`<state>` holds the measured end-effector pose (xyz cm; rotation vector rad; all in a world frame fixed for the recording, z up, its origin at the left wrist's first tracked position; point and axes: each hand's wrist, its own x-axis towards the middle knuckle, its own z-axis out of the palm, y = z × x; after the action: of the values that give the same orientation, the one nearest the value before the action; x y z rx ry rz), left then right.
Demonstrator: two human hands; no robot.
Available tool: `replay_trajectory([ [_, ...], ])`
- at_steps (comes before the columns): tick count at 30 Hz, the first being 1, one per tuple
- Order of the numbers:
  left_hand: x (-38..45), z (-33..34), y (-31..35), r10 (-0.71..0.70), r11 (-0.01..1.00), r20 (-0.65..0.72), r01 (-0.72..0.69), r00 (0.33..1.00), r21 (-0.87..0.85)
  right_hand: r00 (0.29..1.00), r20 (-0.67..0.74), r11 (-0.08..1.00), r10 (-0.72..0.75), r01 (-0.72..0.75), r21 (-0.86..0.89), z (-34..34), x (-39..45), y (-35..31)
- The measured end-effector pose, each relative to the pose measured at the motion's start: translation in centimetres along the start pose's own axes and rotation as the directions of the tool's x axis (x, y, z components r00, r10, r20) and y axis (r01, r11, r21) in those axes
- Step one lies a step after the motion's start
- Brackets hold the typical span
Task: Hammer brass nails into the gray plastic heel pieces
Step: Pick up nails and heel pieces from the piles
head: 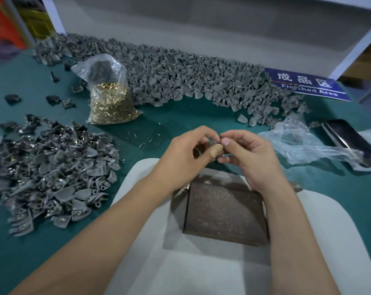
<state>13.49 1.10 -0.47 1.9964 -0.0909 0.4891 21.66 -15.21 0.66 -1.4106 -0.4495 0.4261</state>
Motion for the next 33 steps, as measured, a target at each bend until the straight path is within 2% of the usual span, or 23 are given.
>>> replay_trajectory([
  [2, -0.1, 0.2, 0.1, -0.006, 1.000, -0.041, 0.007, 0.999, 0.006, 1.000, -0.008, 1.000, -0.008, 0.007, -0.006, 0.0, -0.1, 0.0],
  [5, -0.2, 0.3, 0.3, -0.081, 0.994, -0.090, 0.074, 0.993, -0.079, 0.999, -0.047, 1.000, -0.023, 0.022, -0.017, 0.2, -0.2, -0.3],
  [8, 0.0, 0.2, 0.5, -0.133, 0.981, -0.086, 0.119, 0.987, -0.152, 0.998, -0.052, 0.997, -0.043, 0.039, -0.063, 0.4, -0.5, -0.7],
  [13, 0.3, -0.1, 0.4, -0.200, 0.959, -0.083, 0.177, 0.976, -0.222, 0.998, 0.030, 0.977, -0.057, 0.062, -0.203, 0.6, -0.7, -0.9],
  [20, 0.3, 0.0, 0.0, -0.208, 0.945, -0.041, 0.190, 0.977, -0.265, 0.997, -0.041, 0.982, -0.070, 0.062, -0.178, 0.6, -0.7, -1.0],
  [25, 0.2, -0.1, 0.0, -0.122, 0.976, 0.029, 0.125, 0.992, -0.180, 0.996, -0.067, 0.980, -0.064, 0.050, -0.191, 0.5, -0.7, -1.1],
  [30, 0.3, 0.0, 0.4, -0.108, 0.989, -0.055, 0.102, 0.993, -0.109, 0.997, -0.027, 0.962, -0.067, 0.057, -0.267, 0.4, -0.7, -1.0],
  [33, 0.3, -0.2, 0.3, -0.105, 0.993, -0.057, 0.101, 0.993, -0.068, 0.992, -0.056, 0.935, -0.113, 0.087, -0.344, 0.3, -0.8, -0.8],
])
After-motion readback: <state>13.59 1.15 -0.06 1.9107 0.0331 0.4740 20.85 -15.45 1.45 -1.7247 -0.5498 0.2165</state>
